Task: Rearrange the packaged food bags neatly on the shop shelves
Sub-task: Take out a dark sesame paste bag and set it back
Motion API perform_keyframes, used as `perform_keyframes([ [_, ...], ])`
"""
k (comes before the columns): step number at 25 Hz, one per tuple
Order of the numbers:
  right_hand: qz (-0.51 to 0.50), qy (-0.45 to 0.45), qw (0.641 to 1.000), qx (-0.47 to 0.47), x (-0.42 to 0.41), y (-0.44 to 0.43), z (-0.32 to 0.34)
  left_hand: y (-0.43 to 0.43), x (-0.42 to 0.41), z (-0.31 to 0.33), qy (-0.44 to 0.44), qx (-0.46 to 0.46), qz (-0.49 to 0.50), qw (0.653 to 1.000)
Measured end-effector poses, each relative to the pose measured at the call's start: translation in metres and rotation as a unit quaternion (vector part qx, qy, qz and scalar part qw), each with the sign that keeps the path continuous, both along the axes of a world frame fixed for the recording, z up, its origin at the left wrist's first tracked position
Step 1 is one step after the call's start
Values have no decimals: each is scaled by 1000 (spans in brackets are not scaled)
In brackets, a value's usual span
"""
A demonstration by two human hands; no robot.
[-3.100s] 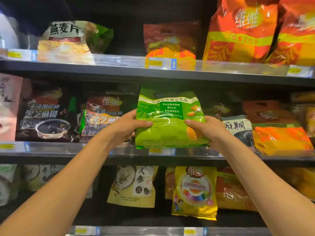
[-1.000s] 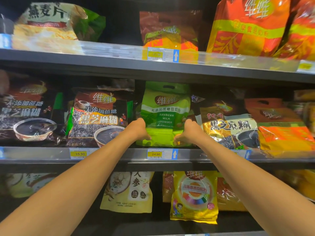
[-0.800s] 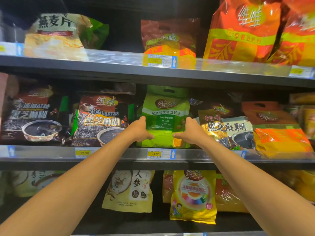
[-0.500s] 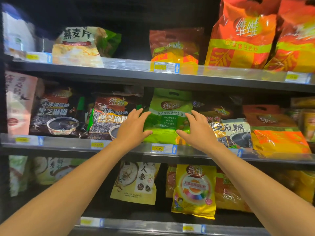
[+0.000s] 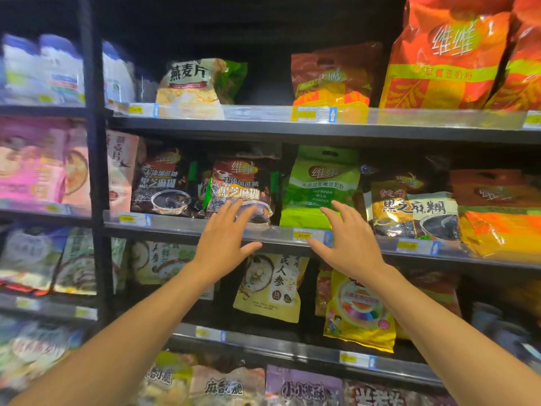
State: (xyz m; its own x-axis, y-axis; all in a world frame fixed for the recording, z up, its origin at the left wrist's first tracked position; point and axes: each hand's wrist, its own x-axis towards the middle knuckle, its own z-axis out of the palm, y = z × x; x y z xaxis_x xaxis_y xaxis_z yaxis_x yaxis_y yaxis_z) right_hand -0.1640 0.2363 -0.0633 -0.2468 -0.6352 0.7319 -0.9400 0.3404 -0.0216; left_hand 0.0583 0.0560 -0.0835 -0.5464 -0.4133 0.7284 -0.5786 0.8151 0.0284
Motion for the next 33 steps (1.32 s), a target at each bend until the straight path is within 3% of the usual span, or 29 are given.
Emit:
perform_keyframes([
  [9,34,-51,998,13,45,-50,-3,-39,52,3,15,72,30,997],
  [19,46,-165,985,-3,65,-139,27,-133,55,45,55,261,-46,963],
  [27,-21,-273,960,56,56,-200,47,-180,33,81,-56,399,-80,912],
  [33,-86,-323,939,76,54,-220,49,-196,23,75,-65,394,-197,895],
])
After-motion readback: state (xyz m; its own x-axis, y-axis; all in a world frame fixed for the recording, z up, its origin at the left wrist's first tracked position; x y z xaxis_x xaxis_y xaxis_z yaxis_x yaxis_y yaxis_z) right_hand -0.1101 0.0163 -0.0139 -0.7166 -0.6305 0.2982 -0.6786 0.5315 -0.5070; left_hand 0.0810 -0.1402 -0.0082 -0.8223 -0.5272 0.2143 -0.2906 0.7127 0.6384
